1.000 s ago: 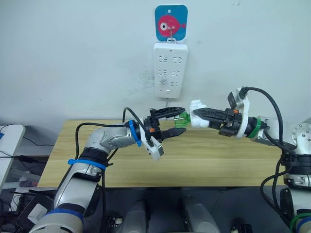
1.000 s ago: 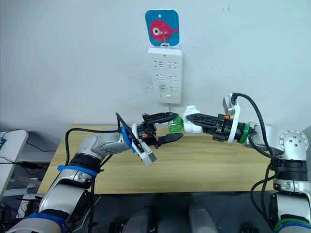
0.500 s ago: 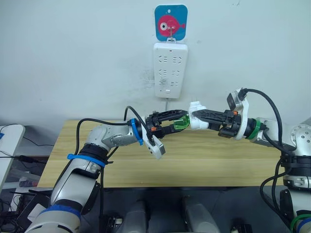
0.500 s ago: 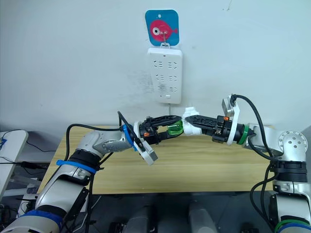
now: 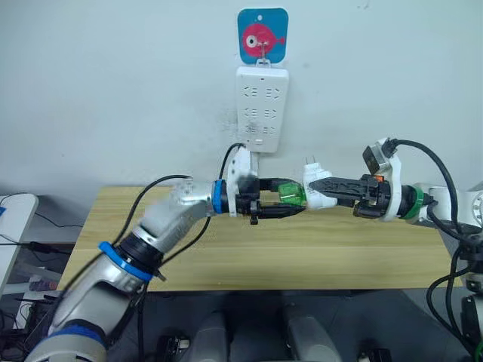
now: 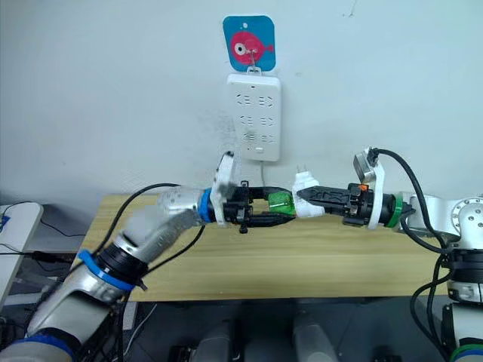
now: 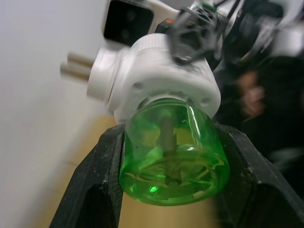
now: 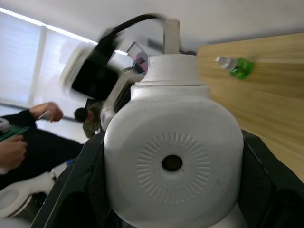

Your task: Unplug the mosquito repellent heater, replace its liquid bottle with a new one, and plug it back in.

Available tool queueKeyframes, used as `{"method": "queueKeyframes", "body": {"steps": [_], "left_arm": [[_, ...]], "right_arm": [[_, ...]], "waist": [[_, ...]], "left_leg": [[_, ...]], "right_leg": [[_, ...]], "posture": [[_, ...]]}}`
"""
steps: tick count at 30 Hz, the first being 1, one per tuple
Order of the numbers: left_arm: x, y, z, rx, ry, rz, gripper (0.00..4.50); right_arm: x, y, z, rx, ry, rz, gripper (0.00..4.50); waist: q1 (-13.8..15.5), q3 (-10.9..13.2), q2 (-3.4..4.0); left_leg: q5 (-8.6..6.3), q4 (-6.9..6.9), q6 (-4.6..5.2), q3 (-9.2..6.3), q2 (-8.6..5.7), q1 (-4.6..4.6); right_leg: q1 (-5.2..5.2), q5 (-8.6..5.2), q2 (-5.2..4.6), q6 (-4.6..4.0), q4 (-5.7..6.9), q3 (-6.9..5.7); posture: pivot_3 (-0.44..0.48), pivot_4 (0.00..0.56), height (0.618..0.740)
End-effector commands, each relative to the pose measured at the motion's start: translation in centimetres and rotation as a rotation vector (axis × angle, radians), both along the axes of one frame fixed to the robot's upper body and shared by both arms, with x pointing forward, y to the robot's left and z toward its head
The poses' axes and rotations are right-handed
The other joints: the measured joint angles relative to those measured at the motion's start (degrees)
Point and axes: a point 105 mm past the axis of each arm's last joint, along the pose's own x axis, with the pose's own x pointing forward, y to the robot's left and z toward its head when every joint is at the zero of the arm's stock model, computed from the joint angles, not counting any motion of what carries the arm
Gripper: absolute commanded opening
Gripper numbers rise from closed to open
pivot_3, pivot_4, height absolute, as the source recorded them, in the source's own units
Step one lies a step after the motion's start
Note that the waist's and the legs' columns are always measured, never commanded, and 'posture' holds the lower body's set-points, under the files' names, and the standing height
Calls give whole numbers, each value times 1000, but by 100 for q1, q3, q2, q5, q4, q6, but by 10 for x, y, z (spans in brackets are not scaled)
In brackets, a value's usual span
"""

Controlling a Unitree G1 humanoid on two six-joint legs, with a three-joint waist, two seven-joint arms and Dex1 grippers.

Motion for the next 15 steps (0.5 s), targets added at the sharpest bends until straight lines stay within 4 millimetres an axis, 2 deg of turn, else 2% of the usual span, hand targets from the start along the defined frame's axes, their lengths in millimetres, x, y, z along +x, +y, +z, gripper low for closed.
{"method": "queueKeyframes", "body": {"steps": [1,4,7,15], "left_arm": [[-7,16,17,-86,424,-108,2267],[-7,26,14,-98,556,-122,2267],[-12,37,6,-67,610,-120,2267],[-23,50,-5,-44,653,-100,2267]], "right_arm": [[-12,7,9,8,-39,82,2988],[-9,5,12,26,-46,61,2988],[-7,-3,12,17,-46,25,2988],[4,-21,7,15,-14,-94,2988]], "waist": [[-31,0,0],[-54,1,-2],[-55,1,-1],[-25,2,-3]], "left_leg": [[0,-1,0,1,-1,0],[-1,-3,0,3,-4,-1],[-1,-5,0,8,-5,-1],[0,-1,-2,17,-5,0]], "right_leg": [[0,-1,2,0,-2,0],[-3,-2,4,-1,-4,1],[-5,-3,7,-7,-5,2],[-4,-6,-5,-13,-5,14]], "posture": [[-108,197,740],[-126,199,740],[-135,199,740],[-131,205,740]]}}
